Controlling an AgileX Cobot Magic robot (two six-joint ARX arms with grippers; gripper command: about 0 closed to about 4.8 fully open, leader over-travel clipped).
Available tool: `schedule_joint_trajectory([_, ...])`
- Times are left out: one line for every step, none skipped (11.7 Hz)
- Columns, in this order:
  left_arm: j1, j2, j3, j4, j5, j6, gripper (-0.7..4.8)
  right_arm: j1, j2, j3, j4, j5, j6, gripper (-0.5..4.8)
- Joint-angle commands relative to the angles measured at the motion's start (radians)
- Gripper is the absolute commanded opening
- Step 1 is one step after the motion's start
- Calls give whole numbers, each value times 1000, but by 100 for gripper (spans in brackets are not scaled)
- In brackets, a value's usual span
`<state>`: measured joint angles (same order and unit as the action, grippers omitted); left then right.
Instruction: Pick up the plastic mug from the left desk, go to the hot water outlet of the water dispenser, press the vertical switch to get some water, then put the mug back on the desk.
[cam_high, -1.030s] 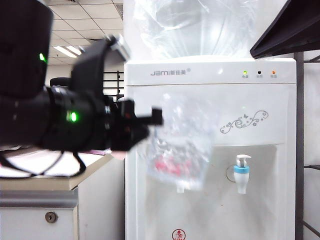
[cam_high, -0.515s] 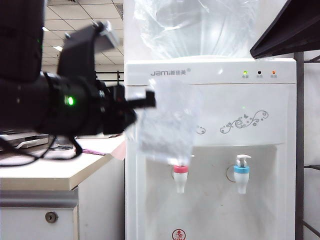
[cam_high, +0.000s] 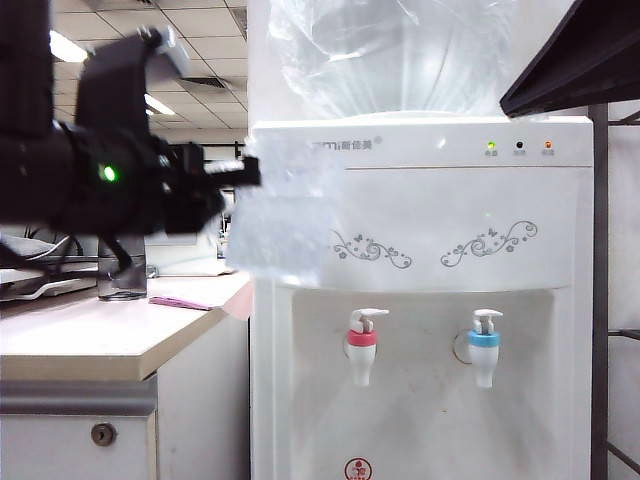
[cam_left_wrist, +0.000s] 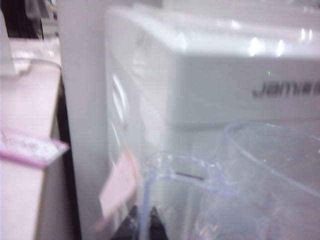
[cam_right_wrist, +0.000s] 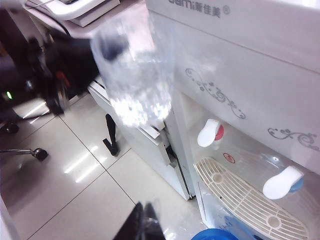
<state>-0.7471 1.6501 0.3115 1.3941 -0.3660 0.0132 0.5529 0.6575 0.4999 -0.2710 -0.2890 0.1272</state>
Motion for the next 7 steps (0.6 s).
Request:
schedule_joint_trajectory([103, -64, 3, 58, 30, 50, -5, 1, -2, 4, 14, -2, 3, -6])
schedule_joint_trajectory([121, -78, 2, 57, 29, 50, -5, 1, -2, 4, 14, -2, 3, -6])
schedule_joint_trajectory([140, -95, -48, 55, 17, 32, -5, 1, -2, 4, 14, -2, 3, -6])
schedule_joint_trajectory([141, -99, -70, 55, 2, 32, -5, 1, -2, 4, 14, -2, 3, -6])
schedule_joint_trajectory([151, -106, -100, 55, 0, 31, -5, 1, -2, 4, 13, -2, 3, -6])
schedule_joint_trajectory([163, -119, -146, 55, -19, 10, -5, 1, -2, 4, 14, -2, 3, -6])
schedule_joint_trajectory([177, -124, -161, 54, -20, 3, -5, 1, -2, 4, 14, -2, 3, -6])
